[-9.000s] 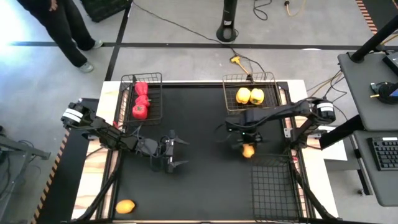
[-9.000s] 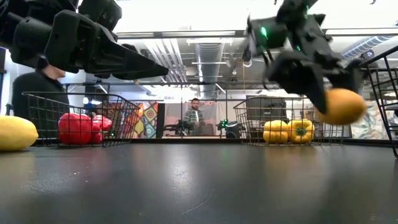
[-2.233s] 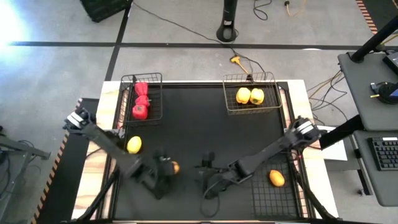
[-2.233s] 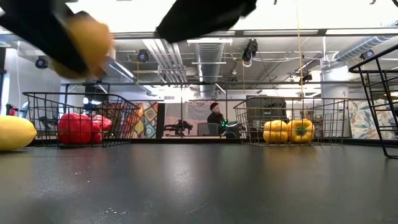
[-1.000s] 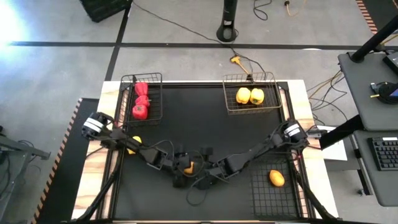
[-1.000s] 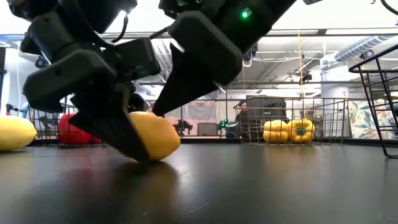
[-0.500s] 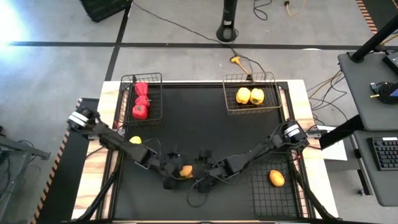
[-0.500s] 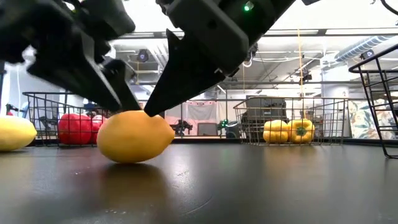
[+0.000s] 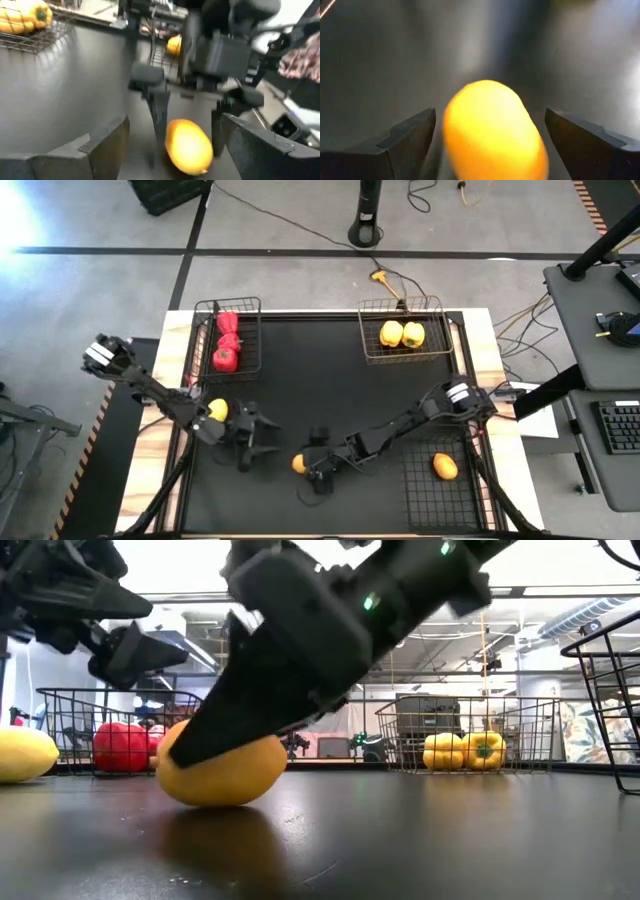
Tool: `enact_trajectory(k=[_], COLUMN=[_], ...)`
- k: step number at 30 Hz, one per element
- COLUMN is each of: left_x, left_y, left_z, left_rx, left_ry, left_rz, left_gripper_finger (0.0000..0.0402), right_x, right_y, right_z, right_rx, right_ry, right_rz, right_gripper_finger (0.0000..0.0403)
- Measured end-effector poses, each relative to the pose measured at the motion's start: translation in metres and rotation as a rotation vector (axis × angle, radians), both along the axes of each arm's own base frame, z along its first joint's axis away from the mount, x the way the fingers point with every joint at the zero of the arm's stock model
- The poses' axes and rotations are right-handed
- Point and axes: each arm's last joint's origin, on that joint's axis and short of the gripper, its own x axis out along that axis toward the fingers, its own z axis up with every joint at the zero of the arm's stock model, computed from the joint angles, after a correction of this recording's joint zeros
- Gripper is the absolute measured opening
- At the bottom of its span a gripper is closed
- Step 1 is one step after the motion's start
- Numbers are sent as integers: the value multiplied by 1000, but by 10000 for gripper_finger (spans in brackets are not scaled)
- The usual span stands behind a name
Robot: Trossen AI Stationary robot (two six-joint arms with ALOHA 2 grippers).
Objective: Sort produce into baskets
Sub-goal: Put the bottom yellow lemon into the bottom black mesh basket
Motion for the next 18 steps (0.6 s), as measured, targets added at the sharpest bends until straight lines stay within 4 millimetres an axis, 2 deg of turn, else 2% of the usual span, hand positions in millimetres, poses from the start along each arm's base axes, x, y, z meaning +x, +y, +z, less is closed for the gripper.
enact_trajectory(k=[4,9,18], left_x=[-9,-11,-10], left_y=[6,8,9], left_z=[-9,-17,-24], left_rx=[-22,-6,48], left_ry=[-37,-9,16], left_rz=[9,9,78], left_gripper_finger=[295,295,295], right_x=[5,7,3], right_y=[1,2,0], right_z=[-18,-19,-6], right_rx=[-4,-5,-10], right_ry=[40,55,85], right_rz=[5,9,1], right_gripper_finger=[368,359,274])
